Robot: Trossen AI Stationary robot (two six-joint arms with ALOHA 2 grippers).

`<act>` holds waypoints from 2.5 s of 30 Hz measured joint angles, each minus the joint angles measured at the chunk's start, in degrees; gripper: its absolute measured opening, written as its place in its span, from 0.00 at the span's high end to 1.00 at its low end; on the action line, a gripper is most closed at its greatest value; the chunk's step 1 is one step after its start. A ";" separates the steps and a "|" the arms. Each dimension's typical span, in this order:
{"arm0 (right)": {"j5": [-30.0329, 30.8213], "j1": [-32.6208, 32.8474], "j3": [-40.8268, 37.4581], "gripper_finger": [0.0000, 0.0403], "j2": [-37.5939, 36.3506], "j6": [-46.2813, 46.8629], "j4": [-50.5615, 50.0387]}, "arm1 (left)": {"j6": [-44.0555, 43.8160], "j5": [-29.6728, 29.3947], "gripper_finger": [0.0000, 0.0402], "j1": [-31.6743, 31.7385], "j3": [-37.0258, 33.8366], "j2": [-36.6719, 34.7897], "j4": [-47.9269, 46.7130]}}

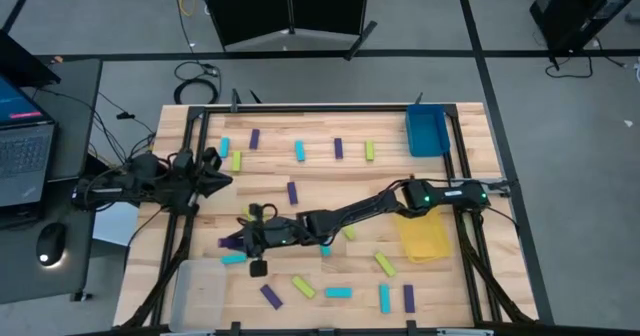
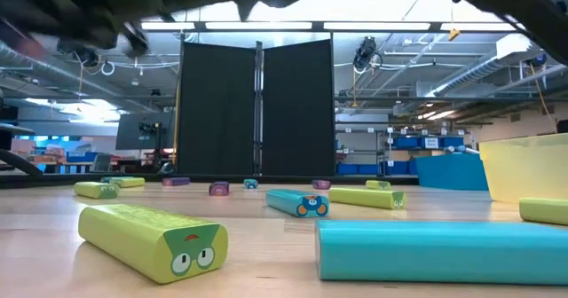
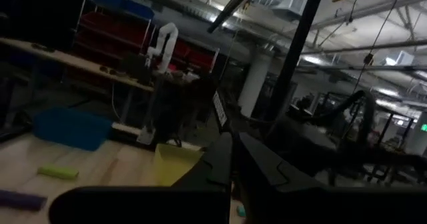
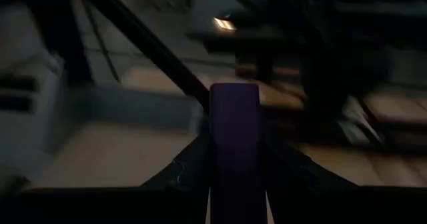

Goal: Sort blocks
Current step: Put the violet block into the transparent bin

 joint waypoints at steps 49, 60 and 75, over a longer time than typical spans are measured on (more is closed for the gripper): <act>35.97 -0.74 -30.36 0.71 -20.78 -22.84 4.10 | -17.15 -4.37 0.49 0.00 -0.02 33.79 11.56; 34.66 -0.74 -30.36 0.71 -20.71 -22.84 4.44 | -18.60 -5.72 0.51 0.00 -0.02 39.62 14.60; 35.20 -0.76 -30.36 0.71 -20.71 -23.26 4.42 | -16.95 -6.26 0.84 0.02 -0.11 40.65 18.10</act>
